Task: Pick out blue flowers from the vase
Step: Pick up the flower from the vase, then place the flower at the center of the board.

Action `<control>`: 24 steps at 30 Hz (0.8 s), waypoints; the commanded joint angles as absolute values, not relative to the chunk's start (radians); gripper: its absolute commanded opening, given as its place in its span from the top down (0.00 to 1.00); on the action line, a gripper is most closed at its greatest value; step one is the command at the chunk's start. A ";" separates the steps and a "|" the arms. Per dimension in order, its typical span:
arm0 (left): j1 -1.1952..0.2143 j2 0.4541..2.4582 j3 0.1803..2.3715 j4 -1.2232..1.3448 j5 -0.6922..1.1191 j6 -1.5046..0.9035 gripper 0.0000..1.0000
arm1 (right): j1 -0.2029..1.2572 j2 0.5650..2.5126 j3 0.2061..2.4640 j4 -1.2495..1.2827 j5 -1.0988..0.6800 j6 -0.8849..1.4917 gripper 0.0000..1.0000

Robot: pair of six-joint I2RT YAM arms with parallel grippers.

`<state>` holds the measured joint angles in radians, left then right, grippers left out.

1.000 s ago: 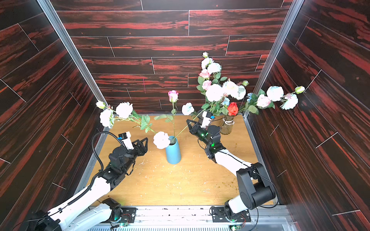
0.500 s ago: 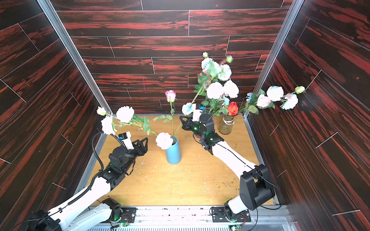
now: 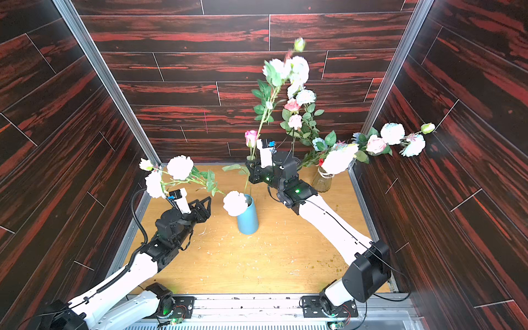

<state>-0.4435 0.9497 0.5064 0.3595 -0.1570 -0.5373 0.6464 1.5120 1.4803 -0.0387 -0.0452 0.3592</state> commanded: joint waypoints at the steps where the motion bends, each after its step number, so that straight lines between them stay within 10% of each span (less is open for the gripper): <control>1: -0.446 0.944 0.509 0.353 -0.169 -0.518 0.32 | 0.657 1.472 1.556 -0.098 -0.023 0.292 1.00; 24: -0.446 0.657 0.727 -0.132 -0.036 -0.485 0.32 | 0.660 1.394 1.913 -0.360 -0.295 0.244 1.00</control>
<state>-0.4435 0.6838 0.6441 0.0017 -0.1322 -0.4999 0.6525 1.4189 1.8698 -0.2863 -0.1898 0.2462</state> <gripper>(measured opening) 0.680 0.065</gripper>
